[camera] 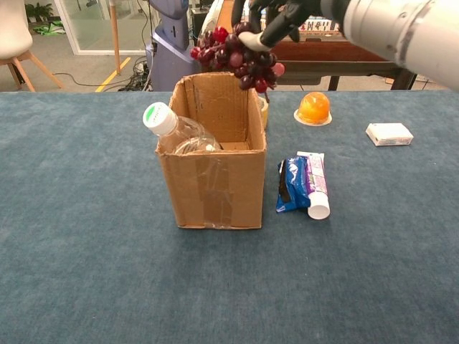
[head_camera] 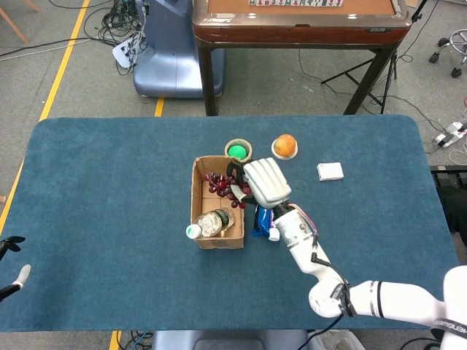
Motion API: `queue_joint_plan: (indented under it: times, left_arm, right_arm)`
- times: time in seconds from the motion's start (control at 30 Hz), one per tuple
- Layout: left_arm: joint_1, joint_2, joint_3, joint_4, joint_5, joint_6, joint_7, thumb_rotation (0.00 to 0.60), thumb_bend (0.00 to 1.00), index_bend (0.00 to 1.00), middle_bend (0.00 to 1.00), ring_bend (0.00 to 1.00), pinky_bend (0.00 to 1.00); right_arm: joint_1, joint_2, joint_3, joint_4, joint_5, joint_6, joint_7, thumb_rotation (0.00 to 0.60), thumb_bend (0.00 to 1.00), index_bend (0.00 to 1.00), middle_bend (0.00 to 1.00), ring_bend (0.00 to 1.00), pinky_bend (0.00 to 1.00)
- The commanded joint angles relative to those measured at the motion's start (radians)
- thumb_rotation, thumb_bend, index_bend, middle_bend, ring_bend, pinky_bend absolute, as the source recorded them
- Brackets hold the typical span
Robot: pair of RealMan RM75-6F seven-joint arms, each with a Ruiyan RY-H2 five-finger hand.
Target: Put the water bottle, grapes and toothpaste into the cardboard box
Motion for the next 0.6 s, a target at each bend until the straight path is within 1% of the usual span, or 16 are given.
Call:
queue_joint_plan:
  times: [0.03,0.07,0.17,0.2,0.27,0.3,0.37,0.4,0.47,0.6]
  left_arm:
    - [0.004,0.006,0.001,-0.004,0.008,0.008,-0.009,0.6,0.28,0.32,0.43,0.35,0.55]
    - [0.006,0.008,0.002,-0.005,0.011,0.011,-0.01,0.6,0.28,0.32,0.43,0.35,0.55]
    - [0.01,0.012,0.003,-0.009,0.019,0.021,-0.015,0.6,0.28,0.32,0.44,0.35,0.55]
    - [0.012,0.014,0.003,-0.01,0.02,0.023,-0.016,0.6,0.28,0.32,0.44,0.35,0.55]
    - [0.014,0.016,0.004,-0.012,0.023,0.028,-0.018,0.6,0.28,0.32,0.43,0.35,0.55]
    - [0.015,0.016,0.004,-0.012,0.024,0.029,-0.019,0.6,0.28,0.32,0.43,0.35,0.55]
    - [0.015,0.017,0.004,-0.012,0.025,0.03,-0.019,0.6,0.28,0.32,0.43,0.35,0.55]
    - [0.015,0.017,0.004,-0.012,0.024,0.029,-0.019,0.6,0.28,0.32,0.44,0.35,0.55]
    - [0.015,0.017,0.004,-0.012,0.022,0.026,-0.017,0.6,0.28,0.32,0.44,0.35,0.55]
    - [0.013,0.014,0.004,-0.01,0.019,0.021,-0.012,0.6,0.28,0.32,0.44,0.35,0.55]
  right_arm:
    - [0.043,-0.056,-0.004,0.057,0.028,-0.018,-0.021,0.6,0.48,0.6,0.61,0.59,0.73]
    - [0.05,-0.066,-0.007,0.067,0.029,-0.022,-0.02,0.6,0.44,0.6,0.59,0.58,0.73]
    - [0.063,-0.089,-0.016,0.09,0.025,-0.03,-0.002,0.6,0.24,0.55,0.51,0.51,0.69]
    - [0.065,-0.092,-0.019,0.094,0.026,-0.034,0.001,0.6,0.16,0.51,0.47,0.47,0.66]
    - [0.071,-0.088,-0.026,0.095,0.041,-0.05,-0.002,0.6,0.03,0.41,0.39,0.4,0.58]
    - [0.073,-0.082,-0.029,0.092,0.051,-0.059,-0.007,0.6,0.01,0.35,0.35,0.36,0.53]
    - [0.076,-0.065,-0.032,0.079,0.069,-0.074,-0.009,0.6,0.0,0.28,0.28,0.3,0.47]
    - [0.076,-0.057,-0.033,0.073,0.072,-0.078,-0.007,0.6,0.0,0.27,0.26,0.28,0.46]
    - [0.07,-0.039,-0.036,0.056,0.068,-0.072,-0.002,0.6,0.0,0.27,0.24,0.27,0.45]
    - [0.038,0.021,-0.053,0.002,0.031,-0.043,0.008,0.6,0.0,0.27,0.24,0.27,0.45]
